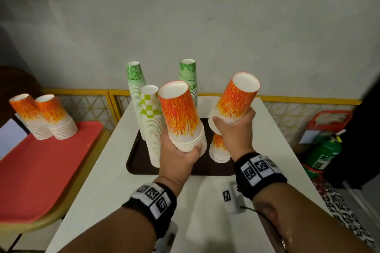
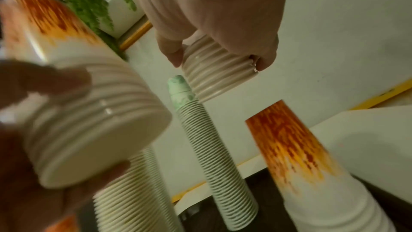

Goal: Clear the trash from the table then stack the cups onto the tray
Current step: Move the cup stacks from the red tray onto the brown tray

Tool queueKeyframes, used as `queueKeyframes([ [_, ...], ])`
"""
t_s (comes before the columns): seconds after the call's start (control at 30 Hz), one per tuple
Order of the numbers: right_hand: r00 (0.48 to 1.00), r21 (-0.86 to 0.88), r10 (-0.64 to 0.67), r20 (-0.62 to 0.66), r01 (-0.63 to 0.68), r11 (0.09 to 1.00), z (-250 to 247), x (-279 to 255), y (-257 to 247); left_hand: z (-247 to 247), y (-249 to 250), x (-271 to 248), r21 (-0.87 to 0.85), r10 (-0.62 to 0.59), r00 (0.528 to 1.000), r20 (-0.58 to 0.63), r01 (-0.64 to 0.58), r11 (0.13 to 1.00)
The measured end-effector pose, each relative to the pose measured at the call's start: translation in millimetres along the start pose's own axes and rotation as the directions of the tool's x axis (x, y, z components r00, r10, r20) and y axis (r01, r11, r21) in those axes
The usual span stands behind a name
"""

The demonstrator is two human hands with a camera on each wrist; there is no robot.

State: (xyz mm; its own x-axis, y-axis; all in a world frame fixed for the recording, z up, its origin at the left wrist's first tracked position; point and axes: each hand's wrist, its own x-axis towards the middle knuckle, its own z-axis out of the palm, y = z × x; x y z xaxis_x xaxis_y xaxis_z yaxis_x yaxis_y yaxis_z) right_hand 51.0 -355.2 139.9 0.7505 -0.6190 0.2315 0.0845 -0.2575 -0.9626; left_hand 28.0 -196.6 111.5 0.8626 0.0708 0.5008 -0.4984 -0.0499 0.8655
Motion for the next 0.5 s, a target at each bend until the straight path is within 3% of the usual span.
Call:
queueKeyframes([
  [0.1, 0.999, -0.089, -0.01, -0.042, 0.007, 0.996, 5.0, 28.4, 15.8, 27.4, 12.5, 33.3, 0.009, 0.089, 0.995, 0.045, -0.089, 0.996],
  [0.23, 1.0, -0.175, 0.015, -0.003, -0.016, 0.984, 14.7, 41.4, 45.2, 45.5, 0.0, 58.8, -0.038, 0.048, 0.999, 0.001, -0.048, 0.998],
  [0.37, 0.99, -0.276, 0.132, 0.056, -0.112, 0.955, 20.7, 32.3, 88.2, 55.7, -4.4, 85.5, -0.042, 0.034, 0.999, -0.022, -0.035, 0.999],
  [0.5, 0.947, -0.338, 0.286, 0.143, -0.225, 0.914, 18.5, 16.8, 122.5, 70.4, -10.2, 104.4, -0.043, 0.04, 0.999, -0.004, -0.04, 0.998],
])
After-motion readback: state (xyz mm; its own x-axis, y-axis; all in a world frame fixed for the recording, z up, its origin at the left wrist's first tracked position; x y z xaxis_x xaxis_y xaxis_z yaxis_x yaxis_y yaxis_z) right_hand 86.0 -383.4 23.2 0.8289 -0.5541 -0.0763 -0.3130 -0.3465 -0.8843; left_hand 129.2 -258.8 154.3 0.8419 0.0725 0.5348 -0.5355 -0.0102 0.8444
